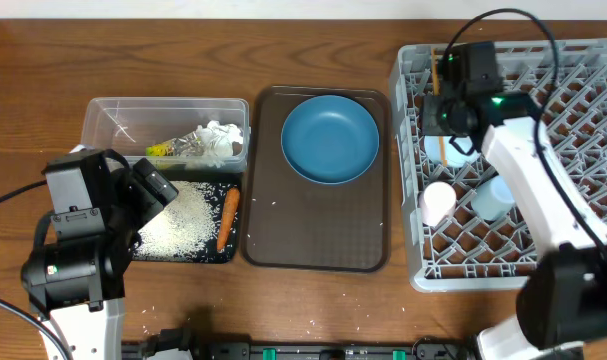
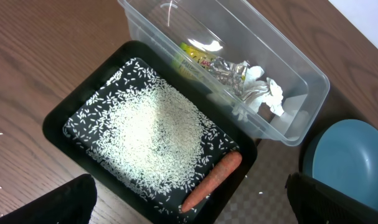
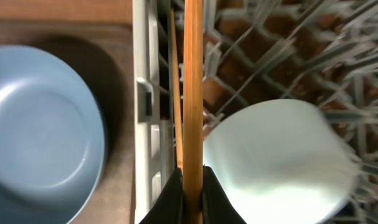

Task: Sort waste into correct bins and load items into the dishwasher rack
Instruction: 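Carry the second chopstick into the rack and release it, then move the right gripper to the blue plate and grasp its rim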

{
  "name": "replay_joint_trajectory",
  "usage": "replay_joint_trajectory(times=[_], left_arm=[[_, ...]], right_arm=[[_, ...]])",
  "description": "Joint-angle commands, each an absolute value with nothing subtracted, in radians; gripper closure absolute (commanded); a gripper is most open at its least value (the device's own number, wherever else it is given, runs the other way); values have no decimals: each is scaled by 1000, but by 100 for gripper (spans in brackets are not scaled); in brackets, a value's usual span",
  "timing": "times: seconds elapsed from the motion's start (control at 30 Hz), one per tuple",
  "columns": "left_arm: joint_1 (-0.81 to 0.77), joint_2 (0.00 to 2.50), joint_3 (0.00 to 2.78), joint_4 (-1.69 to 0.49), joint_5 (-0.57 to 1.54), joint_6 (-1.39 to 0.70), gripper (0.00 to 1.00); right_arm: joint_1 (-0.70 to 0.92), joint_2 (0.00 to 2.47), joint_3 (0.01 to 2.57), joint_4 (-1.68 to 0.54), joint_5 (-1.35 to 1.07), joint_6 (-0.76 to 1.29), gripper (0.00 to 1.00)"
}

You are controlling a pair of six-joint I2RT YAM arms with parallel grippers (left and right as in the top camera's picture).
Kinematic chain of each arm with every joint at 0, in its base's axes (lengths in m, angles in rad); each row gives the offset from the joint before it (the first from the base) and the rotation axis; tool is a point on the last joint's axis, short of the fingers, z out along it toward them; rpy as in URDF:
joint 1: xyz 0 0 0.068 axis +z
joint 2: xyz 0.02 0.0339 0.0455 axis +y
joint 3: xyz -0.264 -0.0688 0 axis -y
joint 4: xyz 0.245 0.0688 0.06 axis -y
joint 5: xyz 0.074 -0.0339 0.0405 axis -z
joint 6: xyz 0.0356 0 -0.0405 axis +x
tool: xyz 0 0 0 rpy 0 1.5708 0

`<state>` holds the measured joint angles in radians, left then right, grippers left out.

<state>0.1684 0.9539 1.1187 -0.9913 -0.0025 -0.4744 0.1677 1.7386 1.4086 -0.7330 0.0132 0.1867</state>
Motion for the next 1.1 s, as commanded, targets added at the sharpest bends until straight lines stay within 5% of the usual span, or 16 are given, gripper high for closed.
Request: replay_joint_trajectory(times=[0.0,0.07,0.13,0.23,0.63,0.8,1.07], left_arm=[[174,953,1123,-994,-4,-476,1],[174,953,1123,-994,-4,-476,1],[174,953,1123,-994,-4,-476,1],[174,953,1123,-994,-4,-476,1],[174,953,1123,-994,-4,-476,1],[174,953,1123,-994,-4,-476,1],[174,953,1123,-994,-4,-476,1]], right_arm=[[171,1781,1399,-716,-28,159,99],[171,1799,1399,-698,-30,159,91],[171,1801,1399,-689,-30,159,55],[170,1787,1401,-678,-30,135,36],[244,1554,1411,-693,-233,119,28],[376,1521,1411,-673,-243,118,21],[590,1650,1410,-590,-118,114,24]])
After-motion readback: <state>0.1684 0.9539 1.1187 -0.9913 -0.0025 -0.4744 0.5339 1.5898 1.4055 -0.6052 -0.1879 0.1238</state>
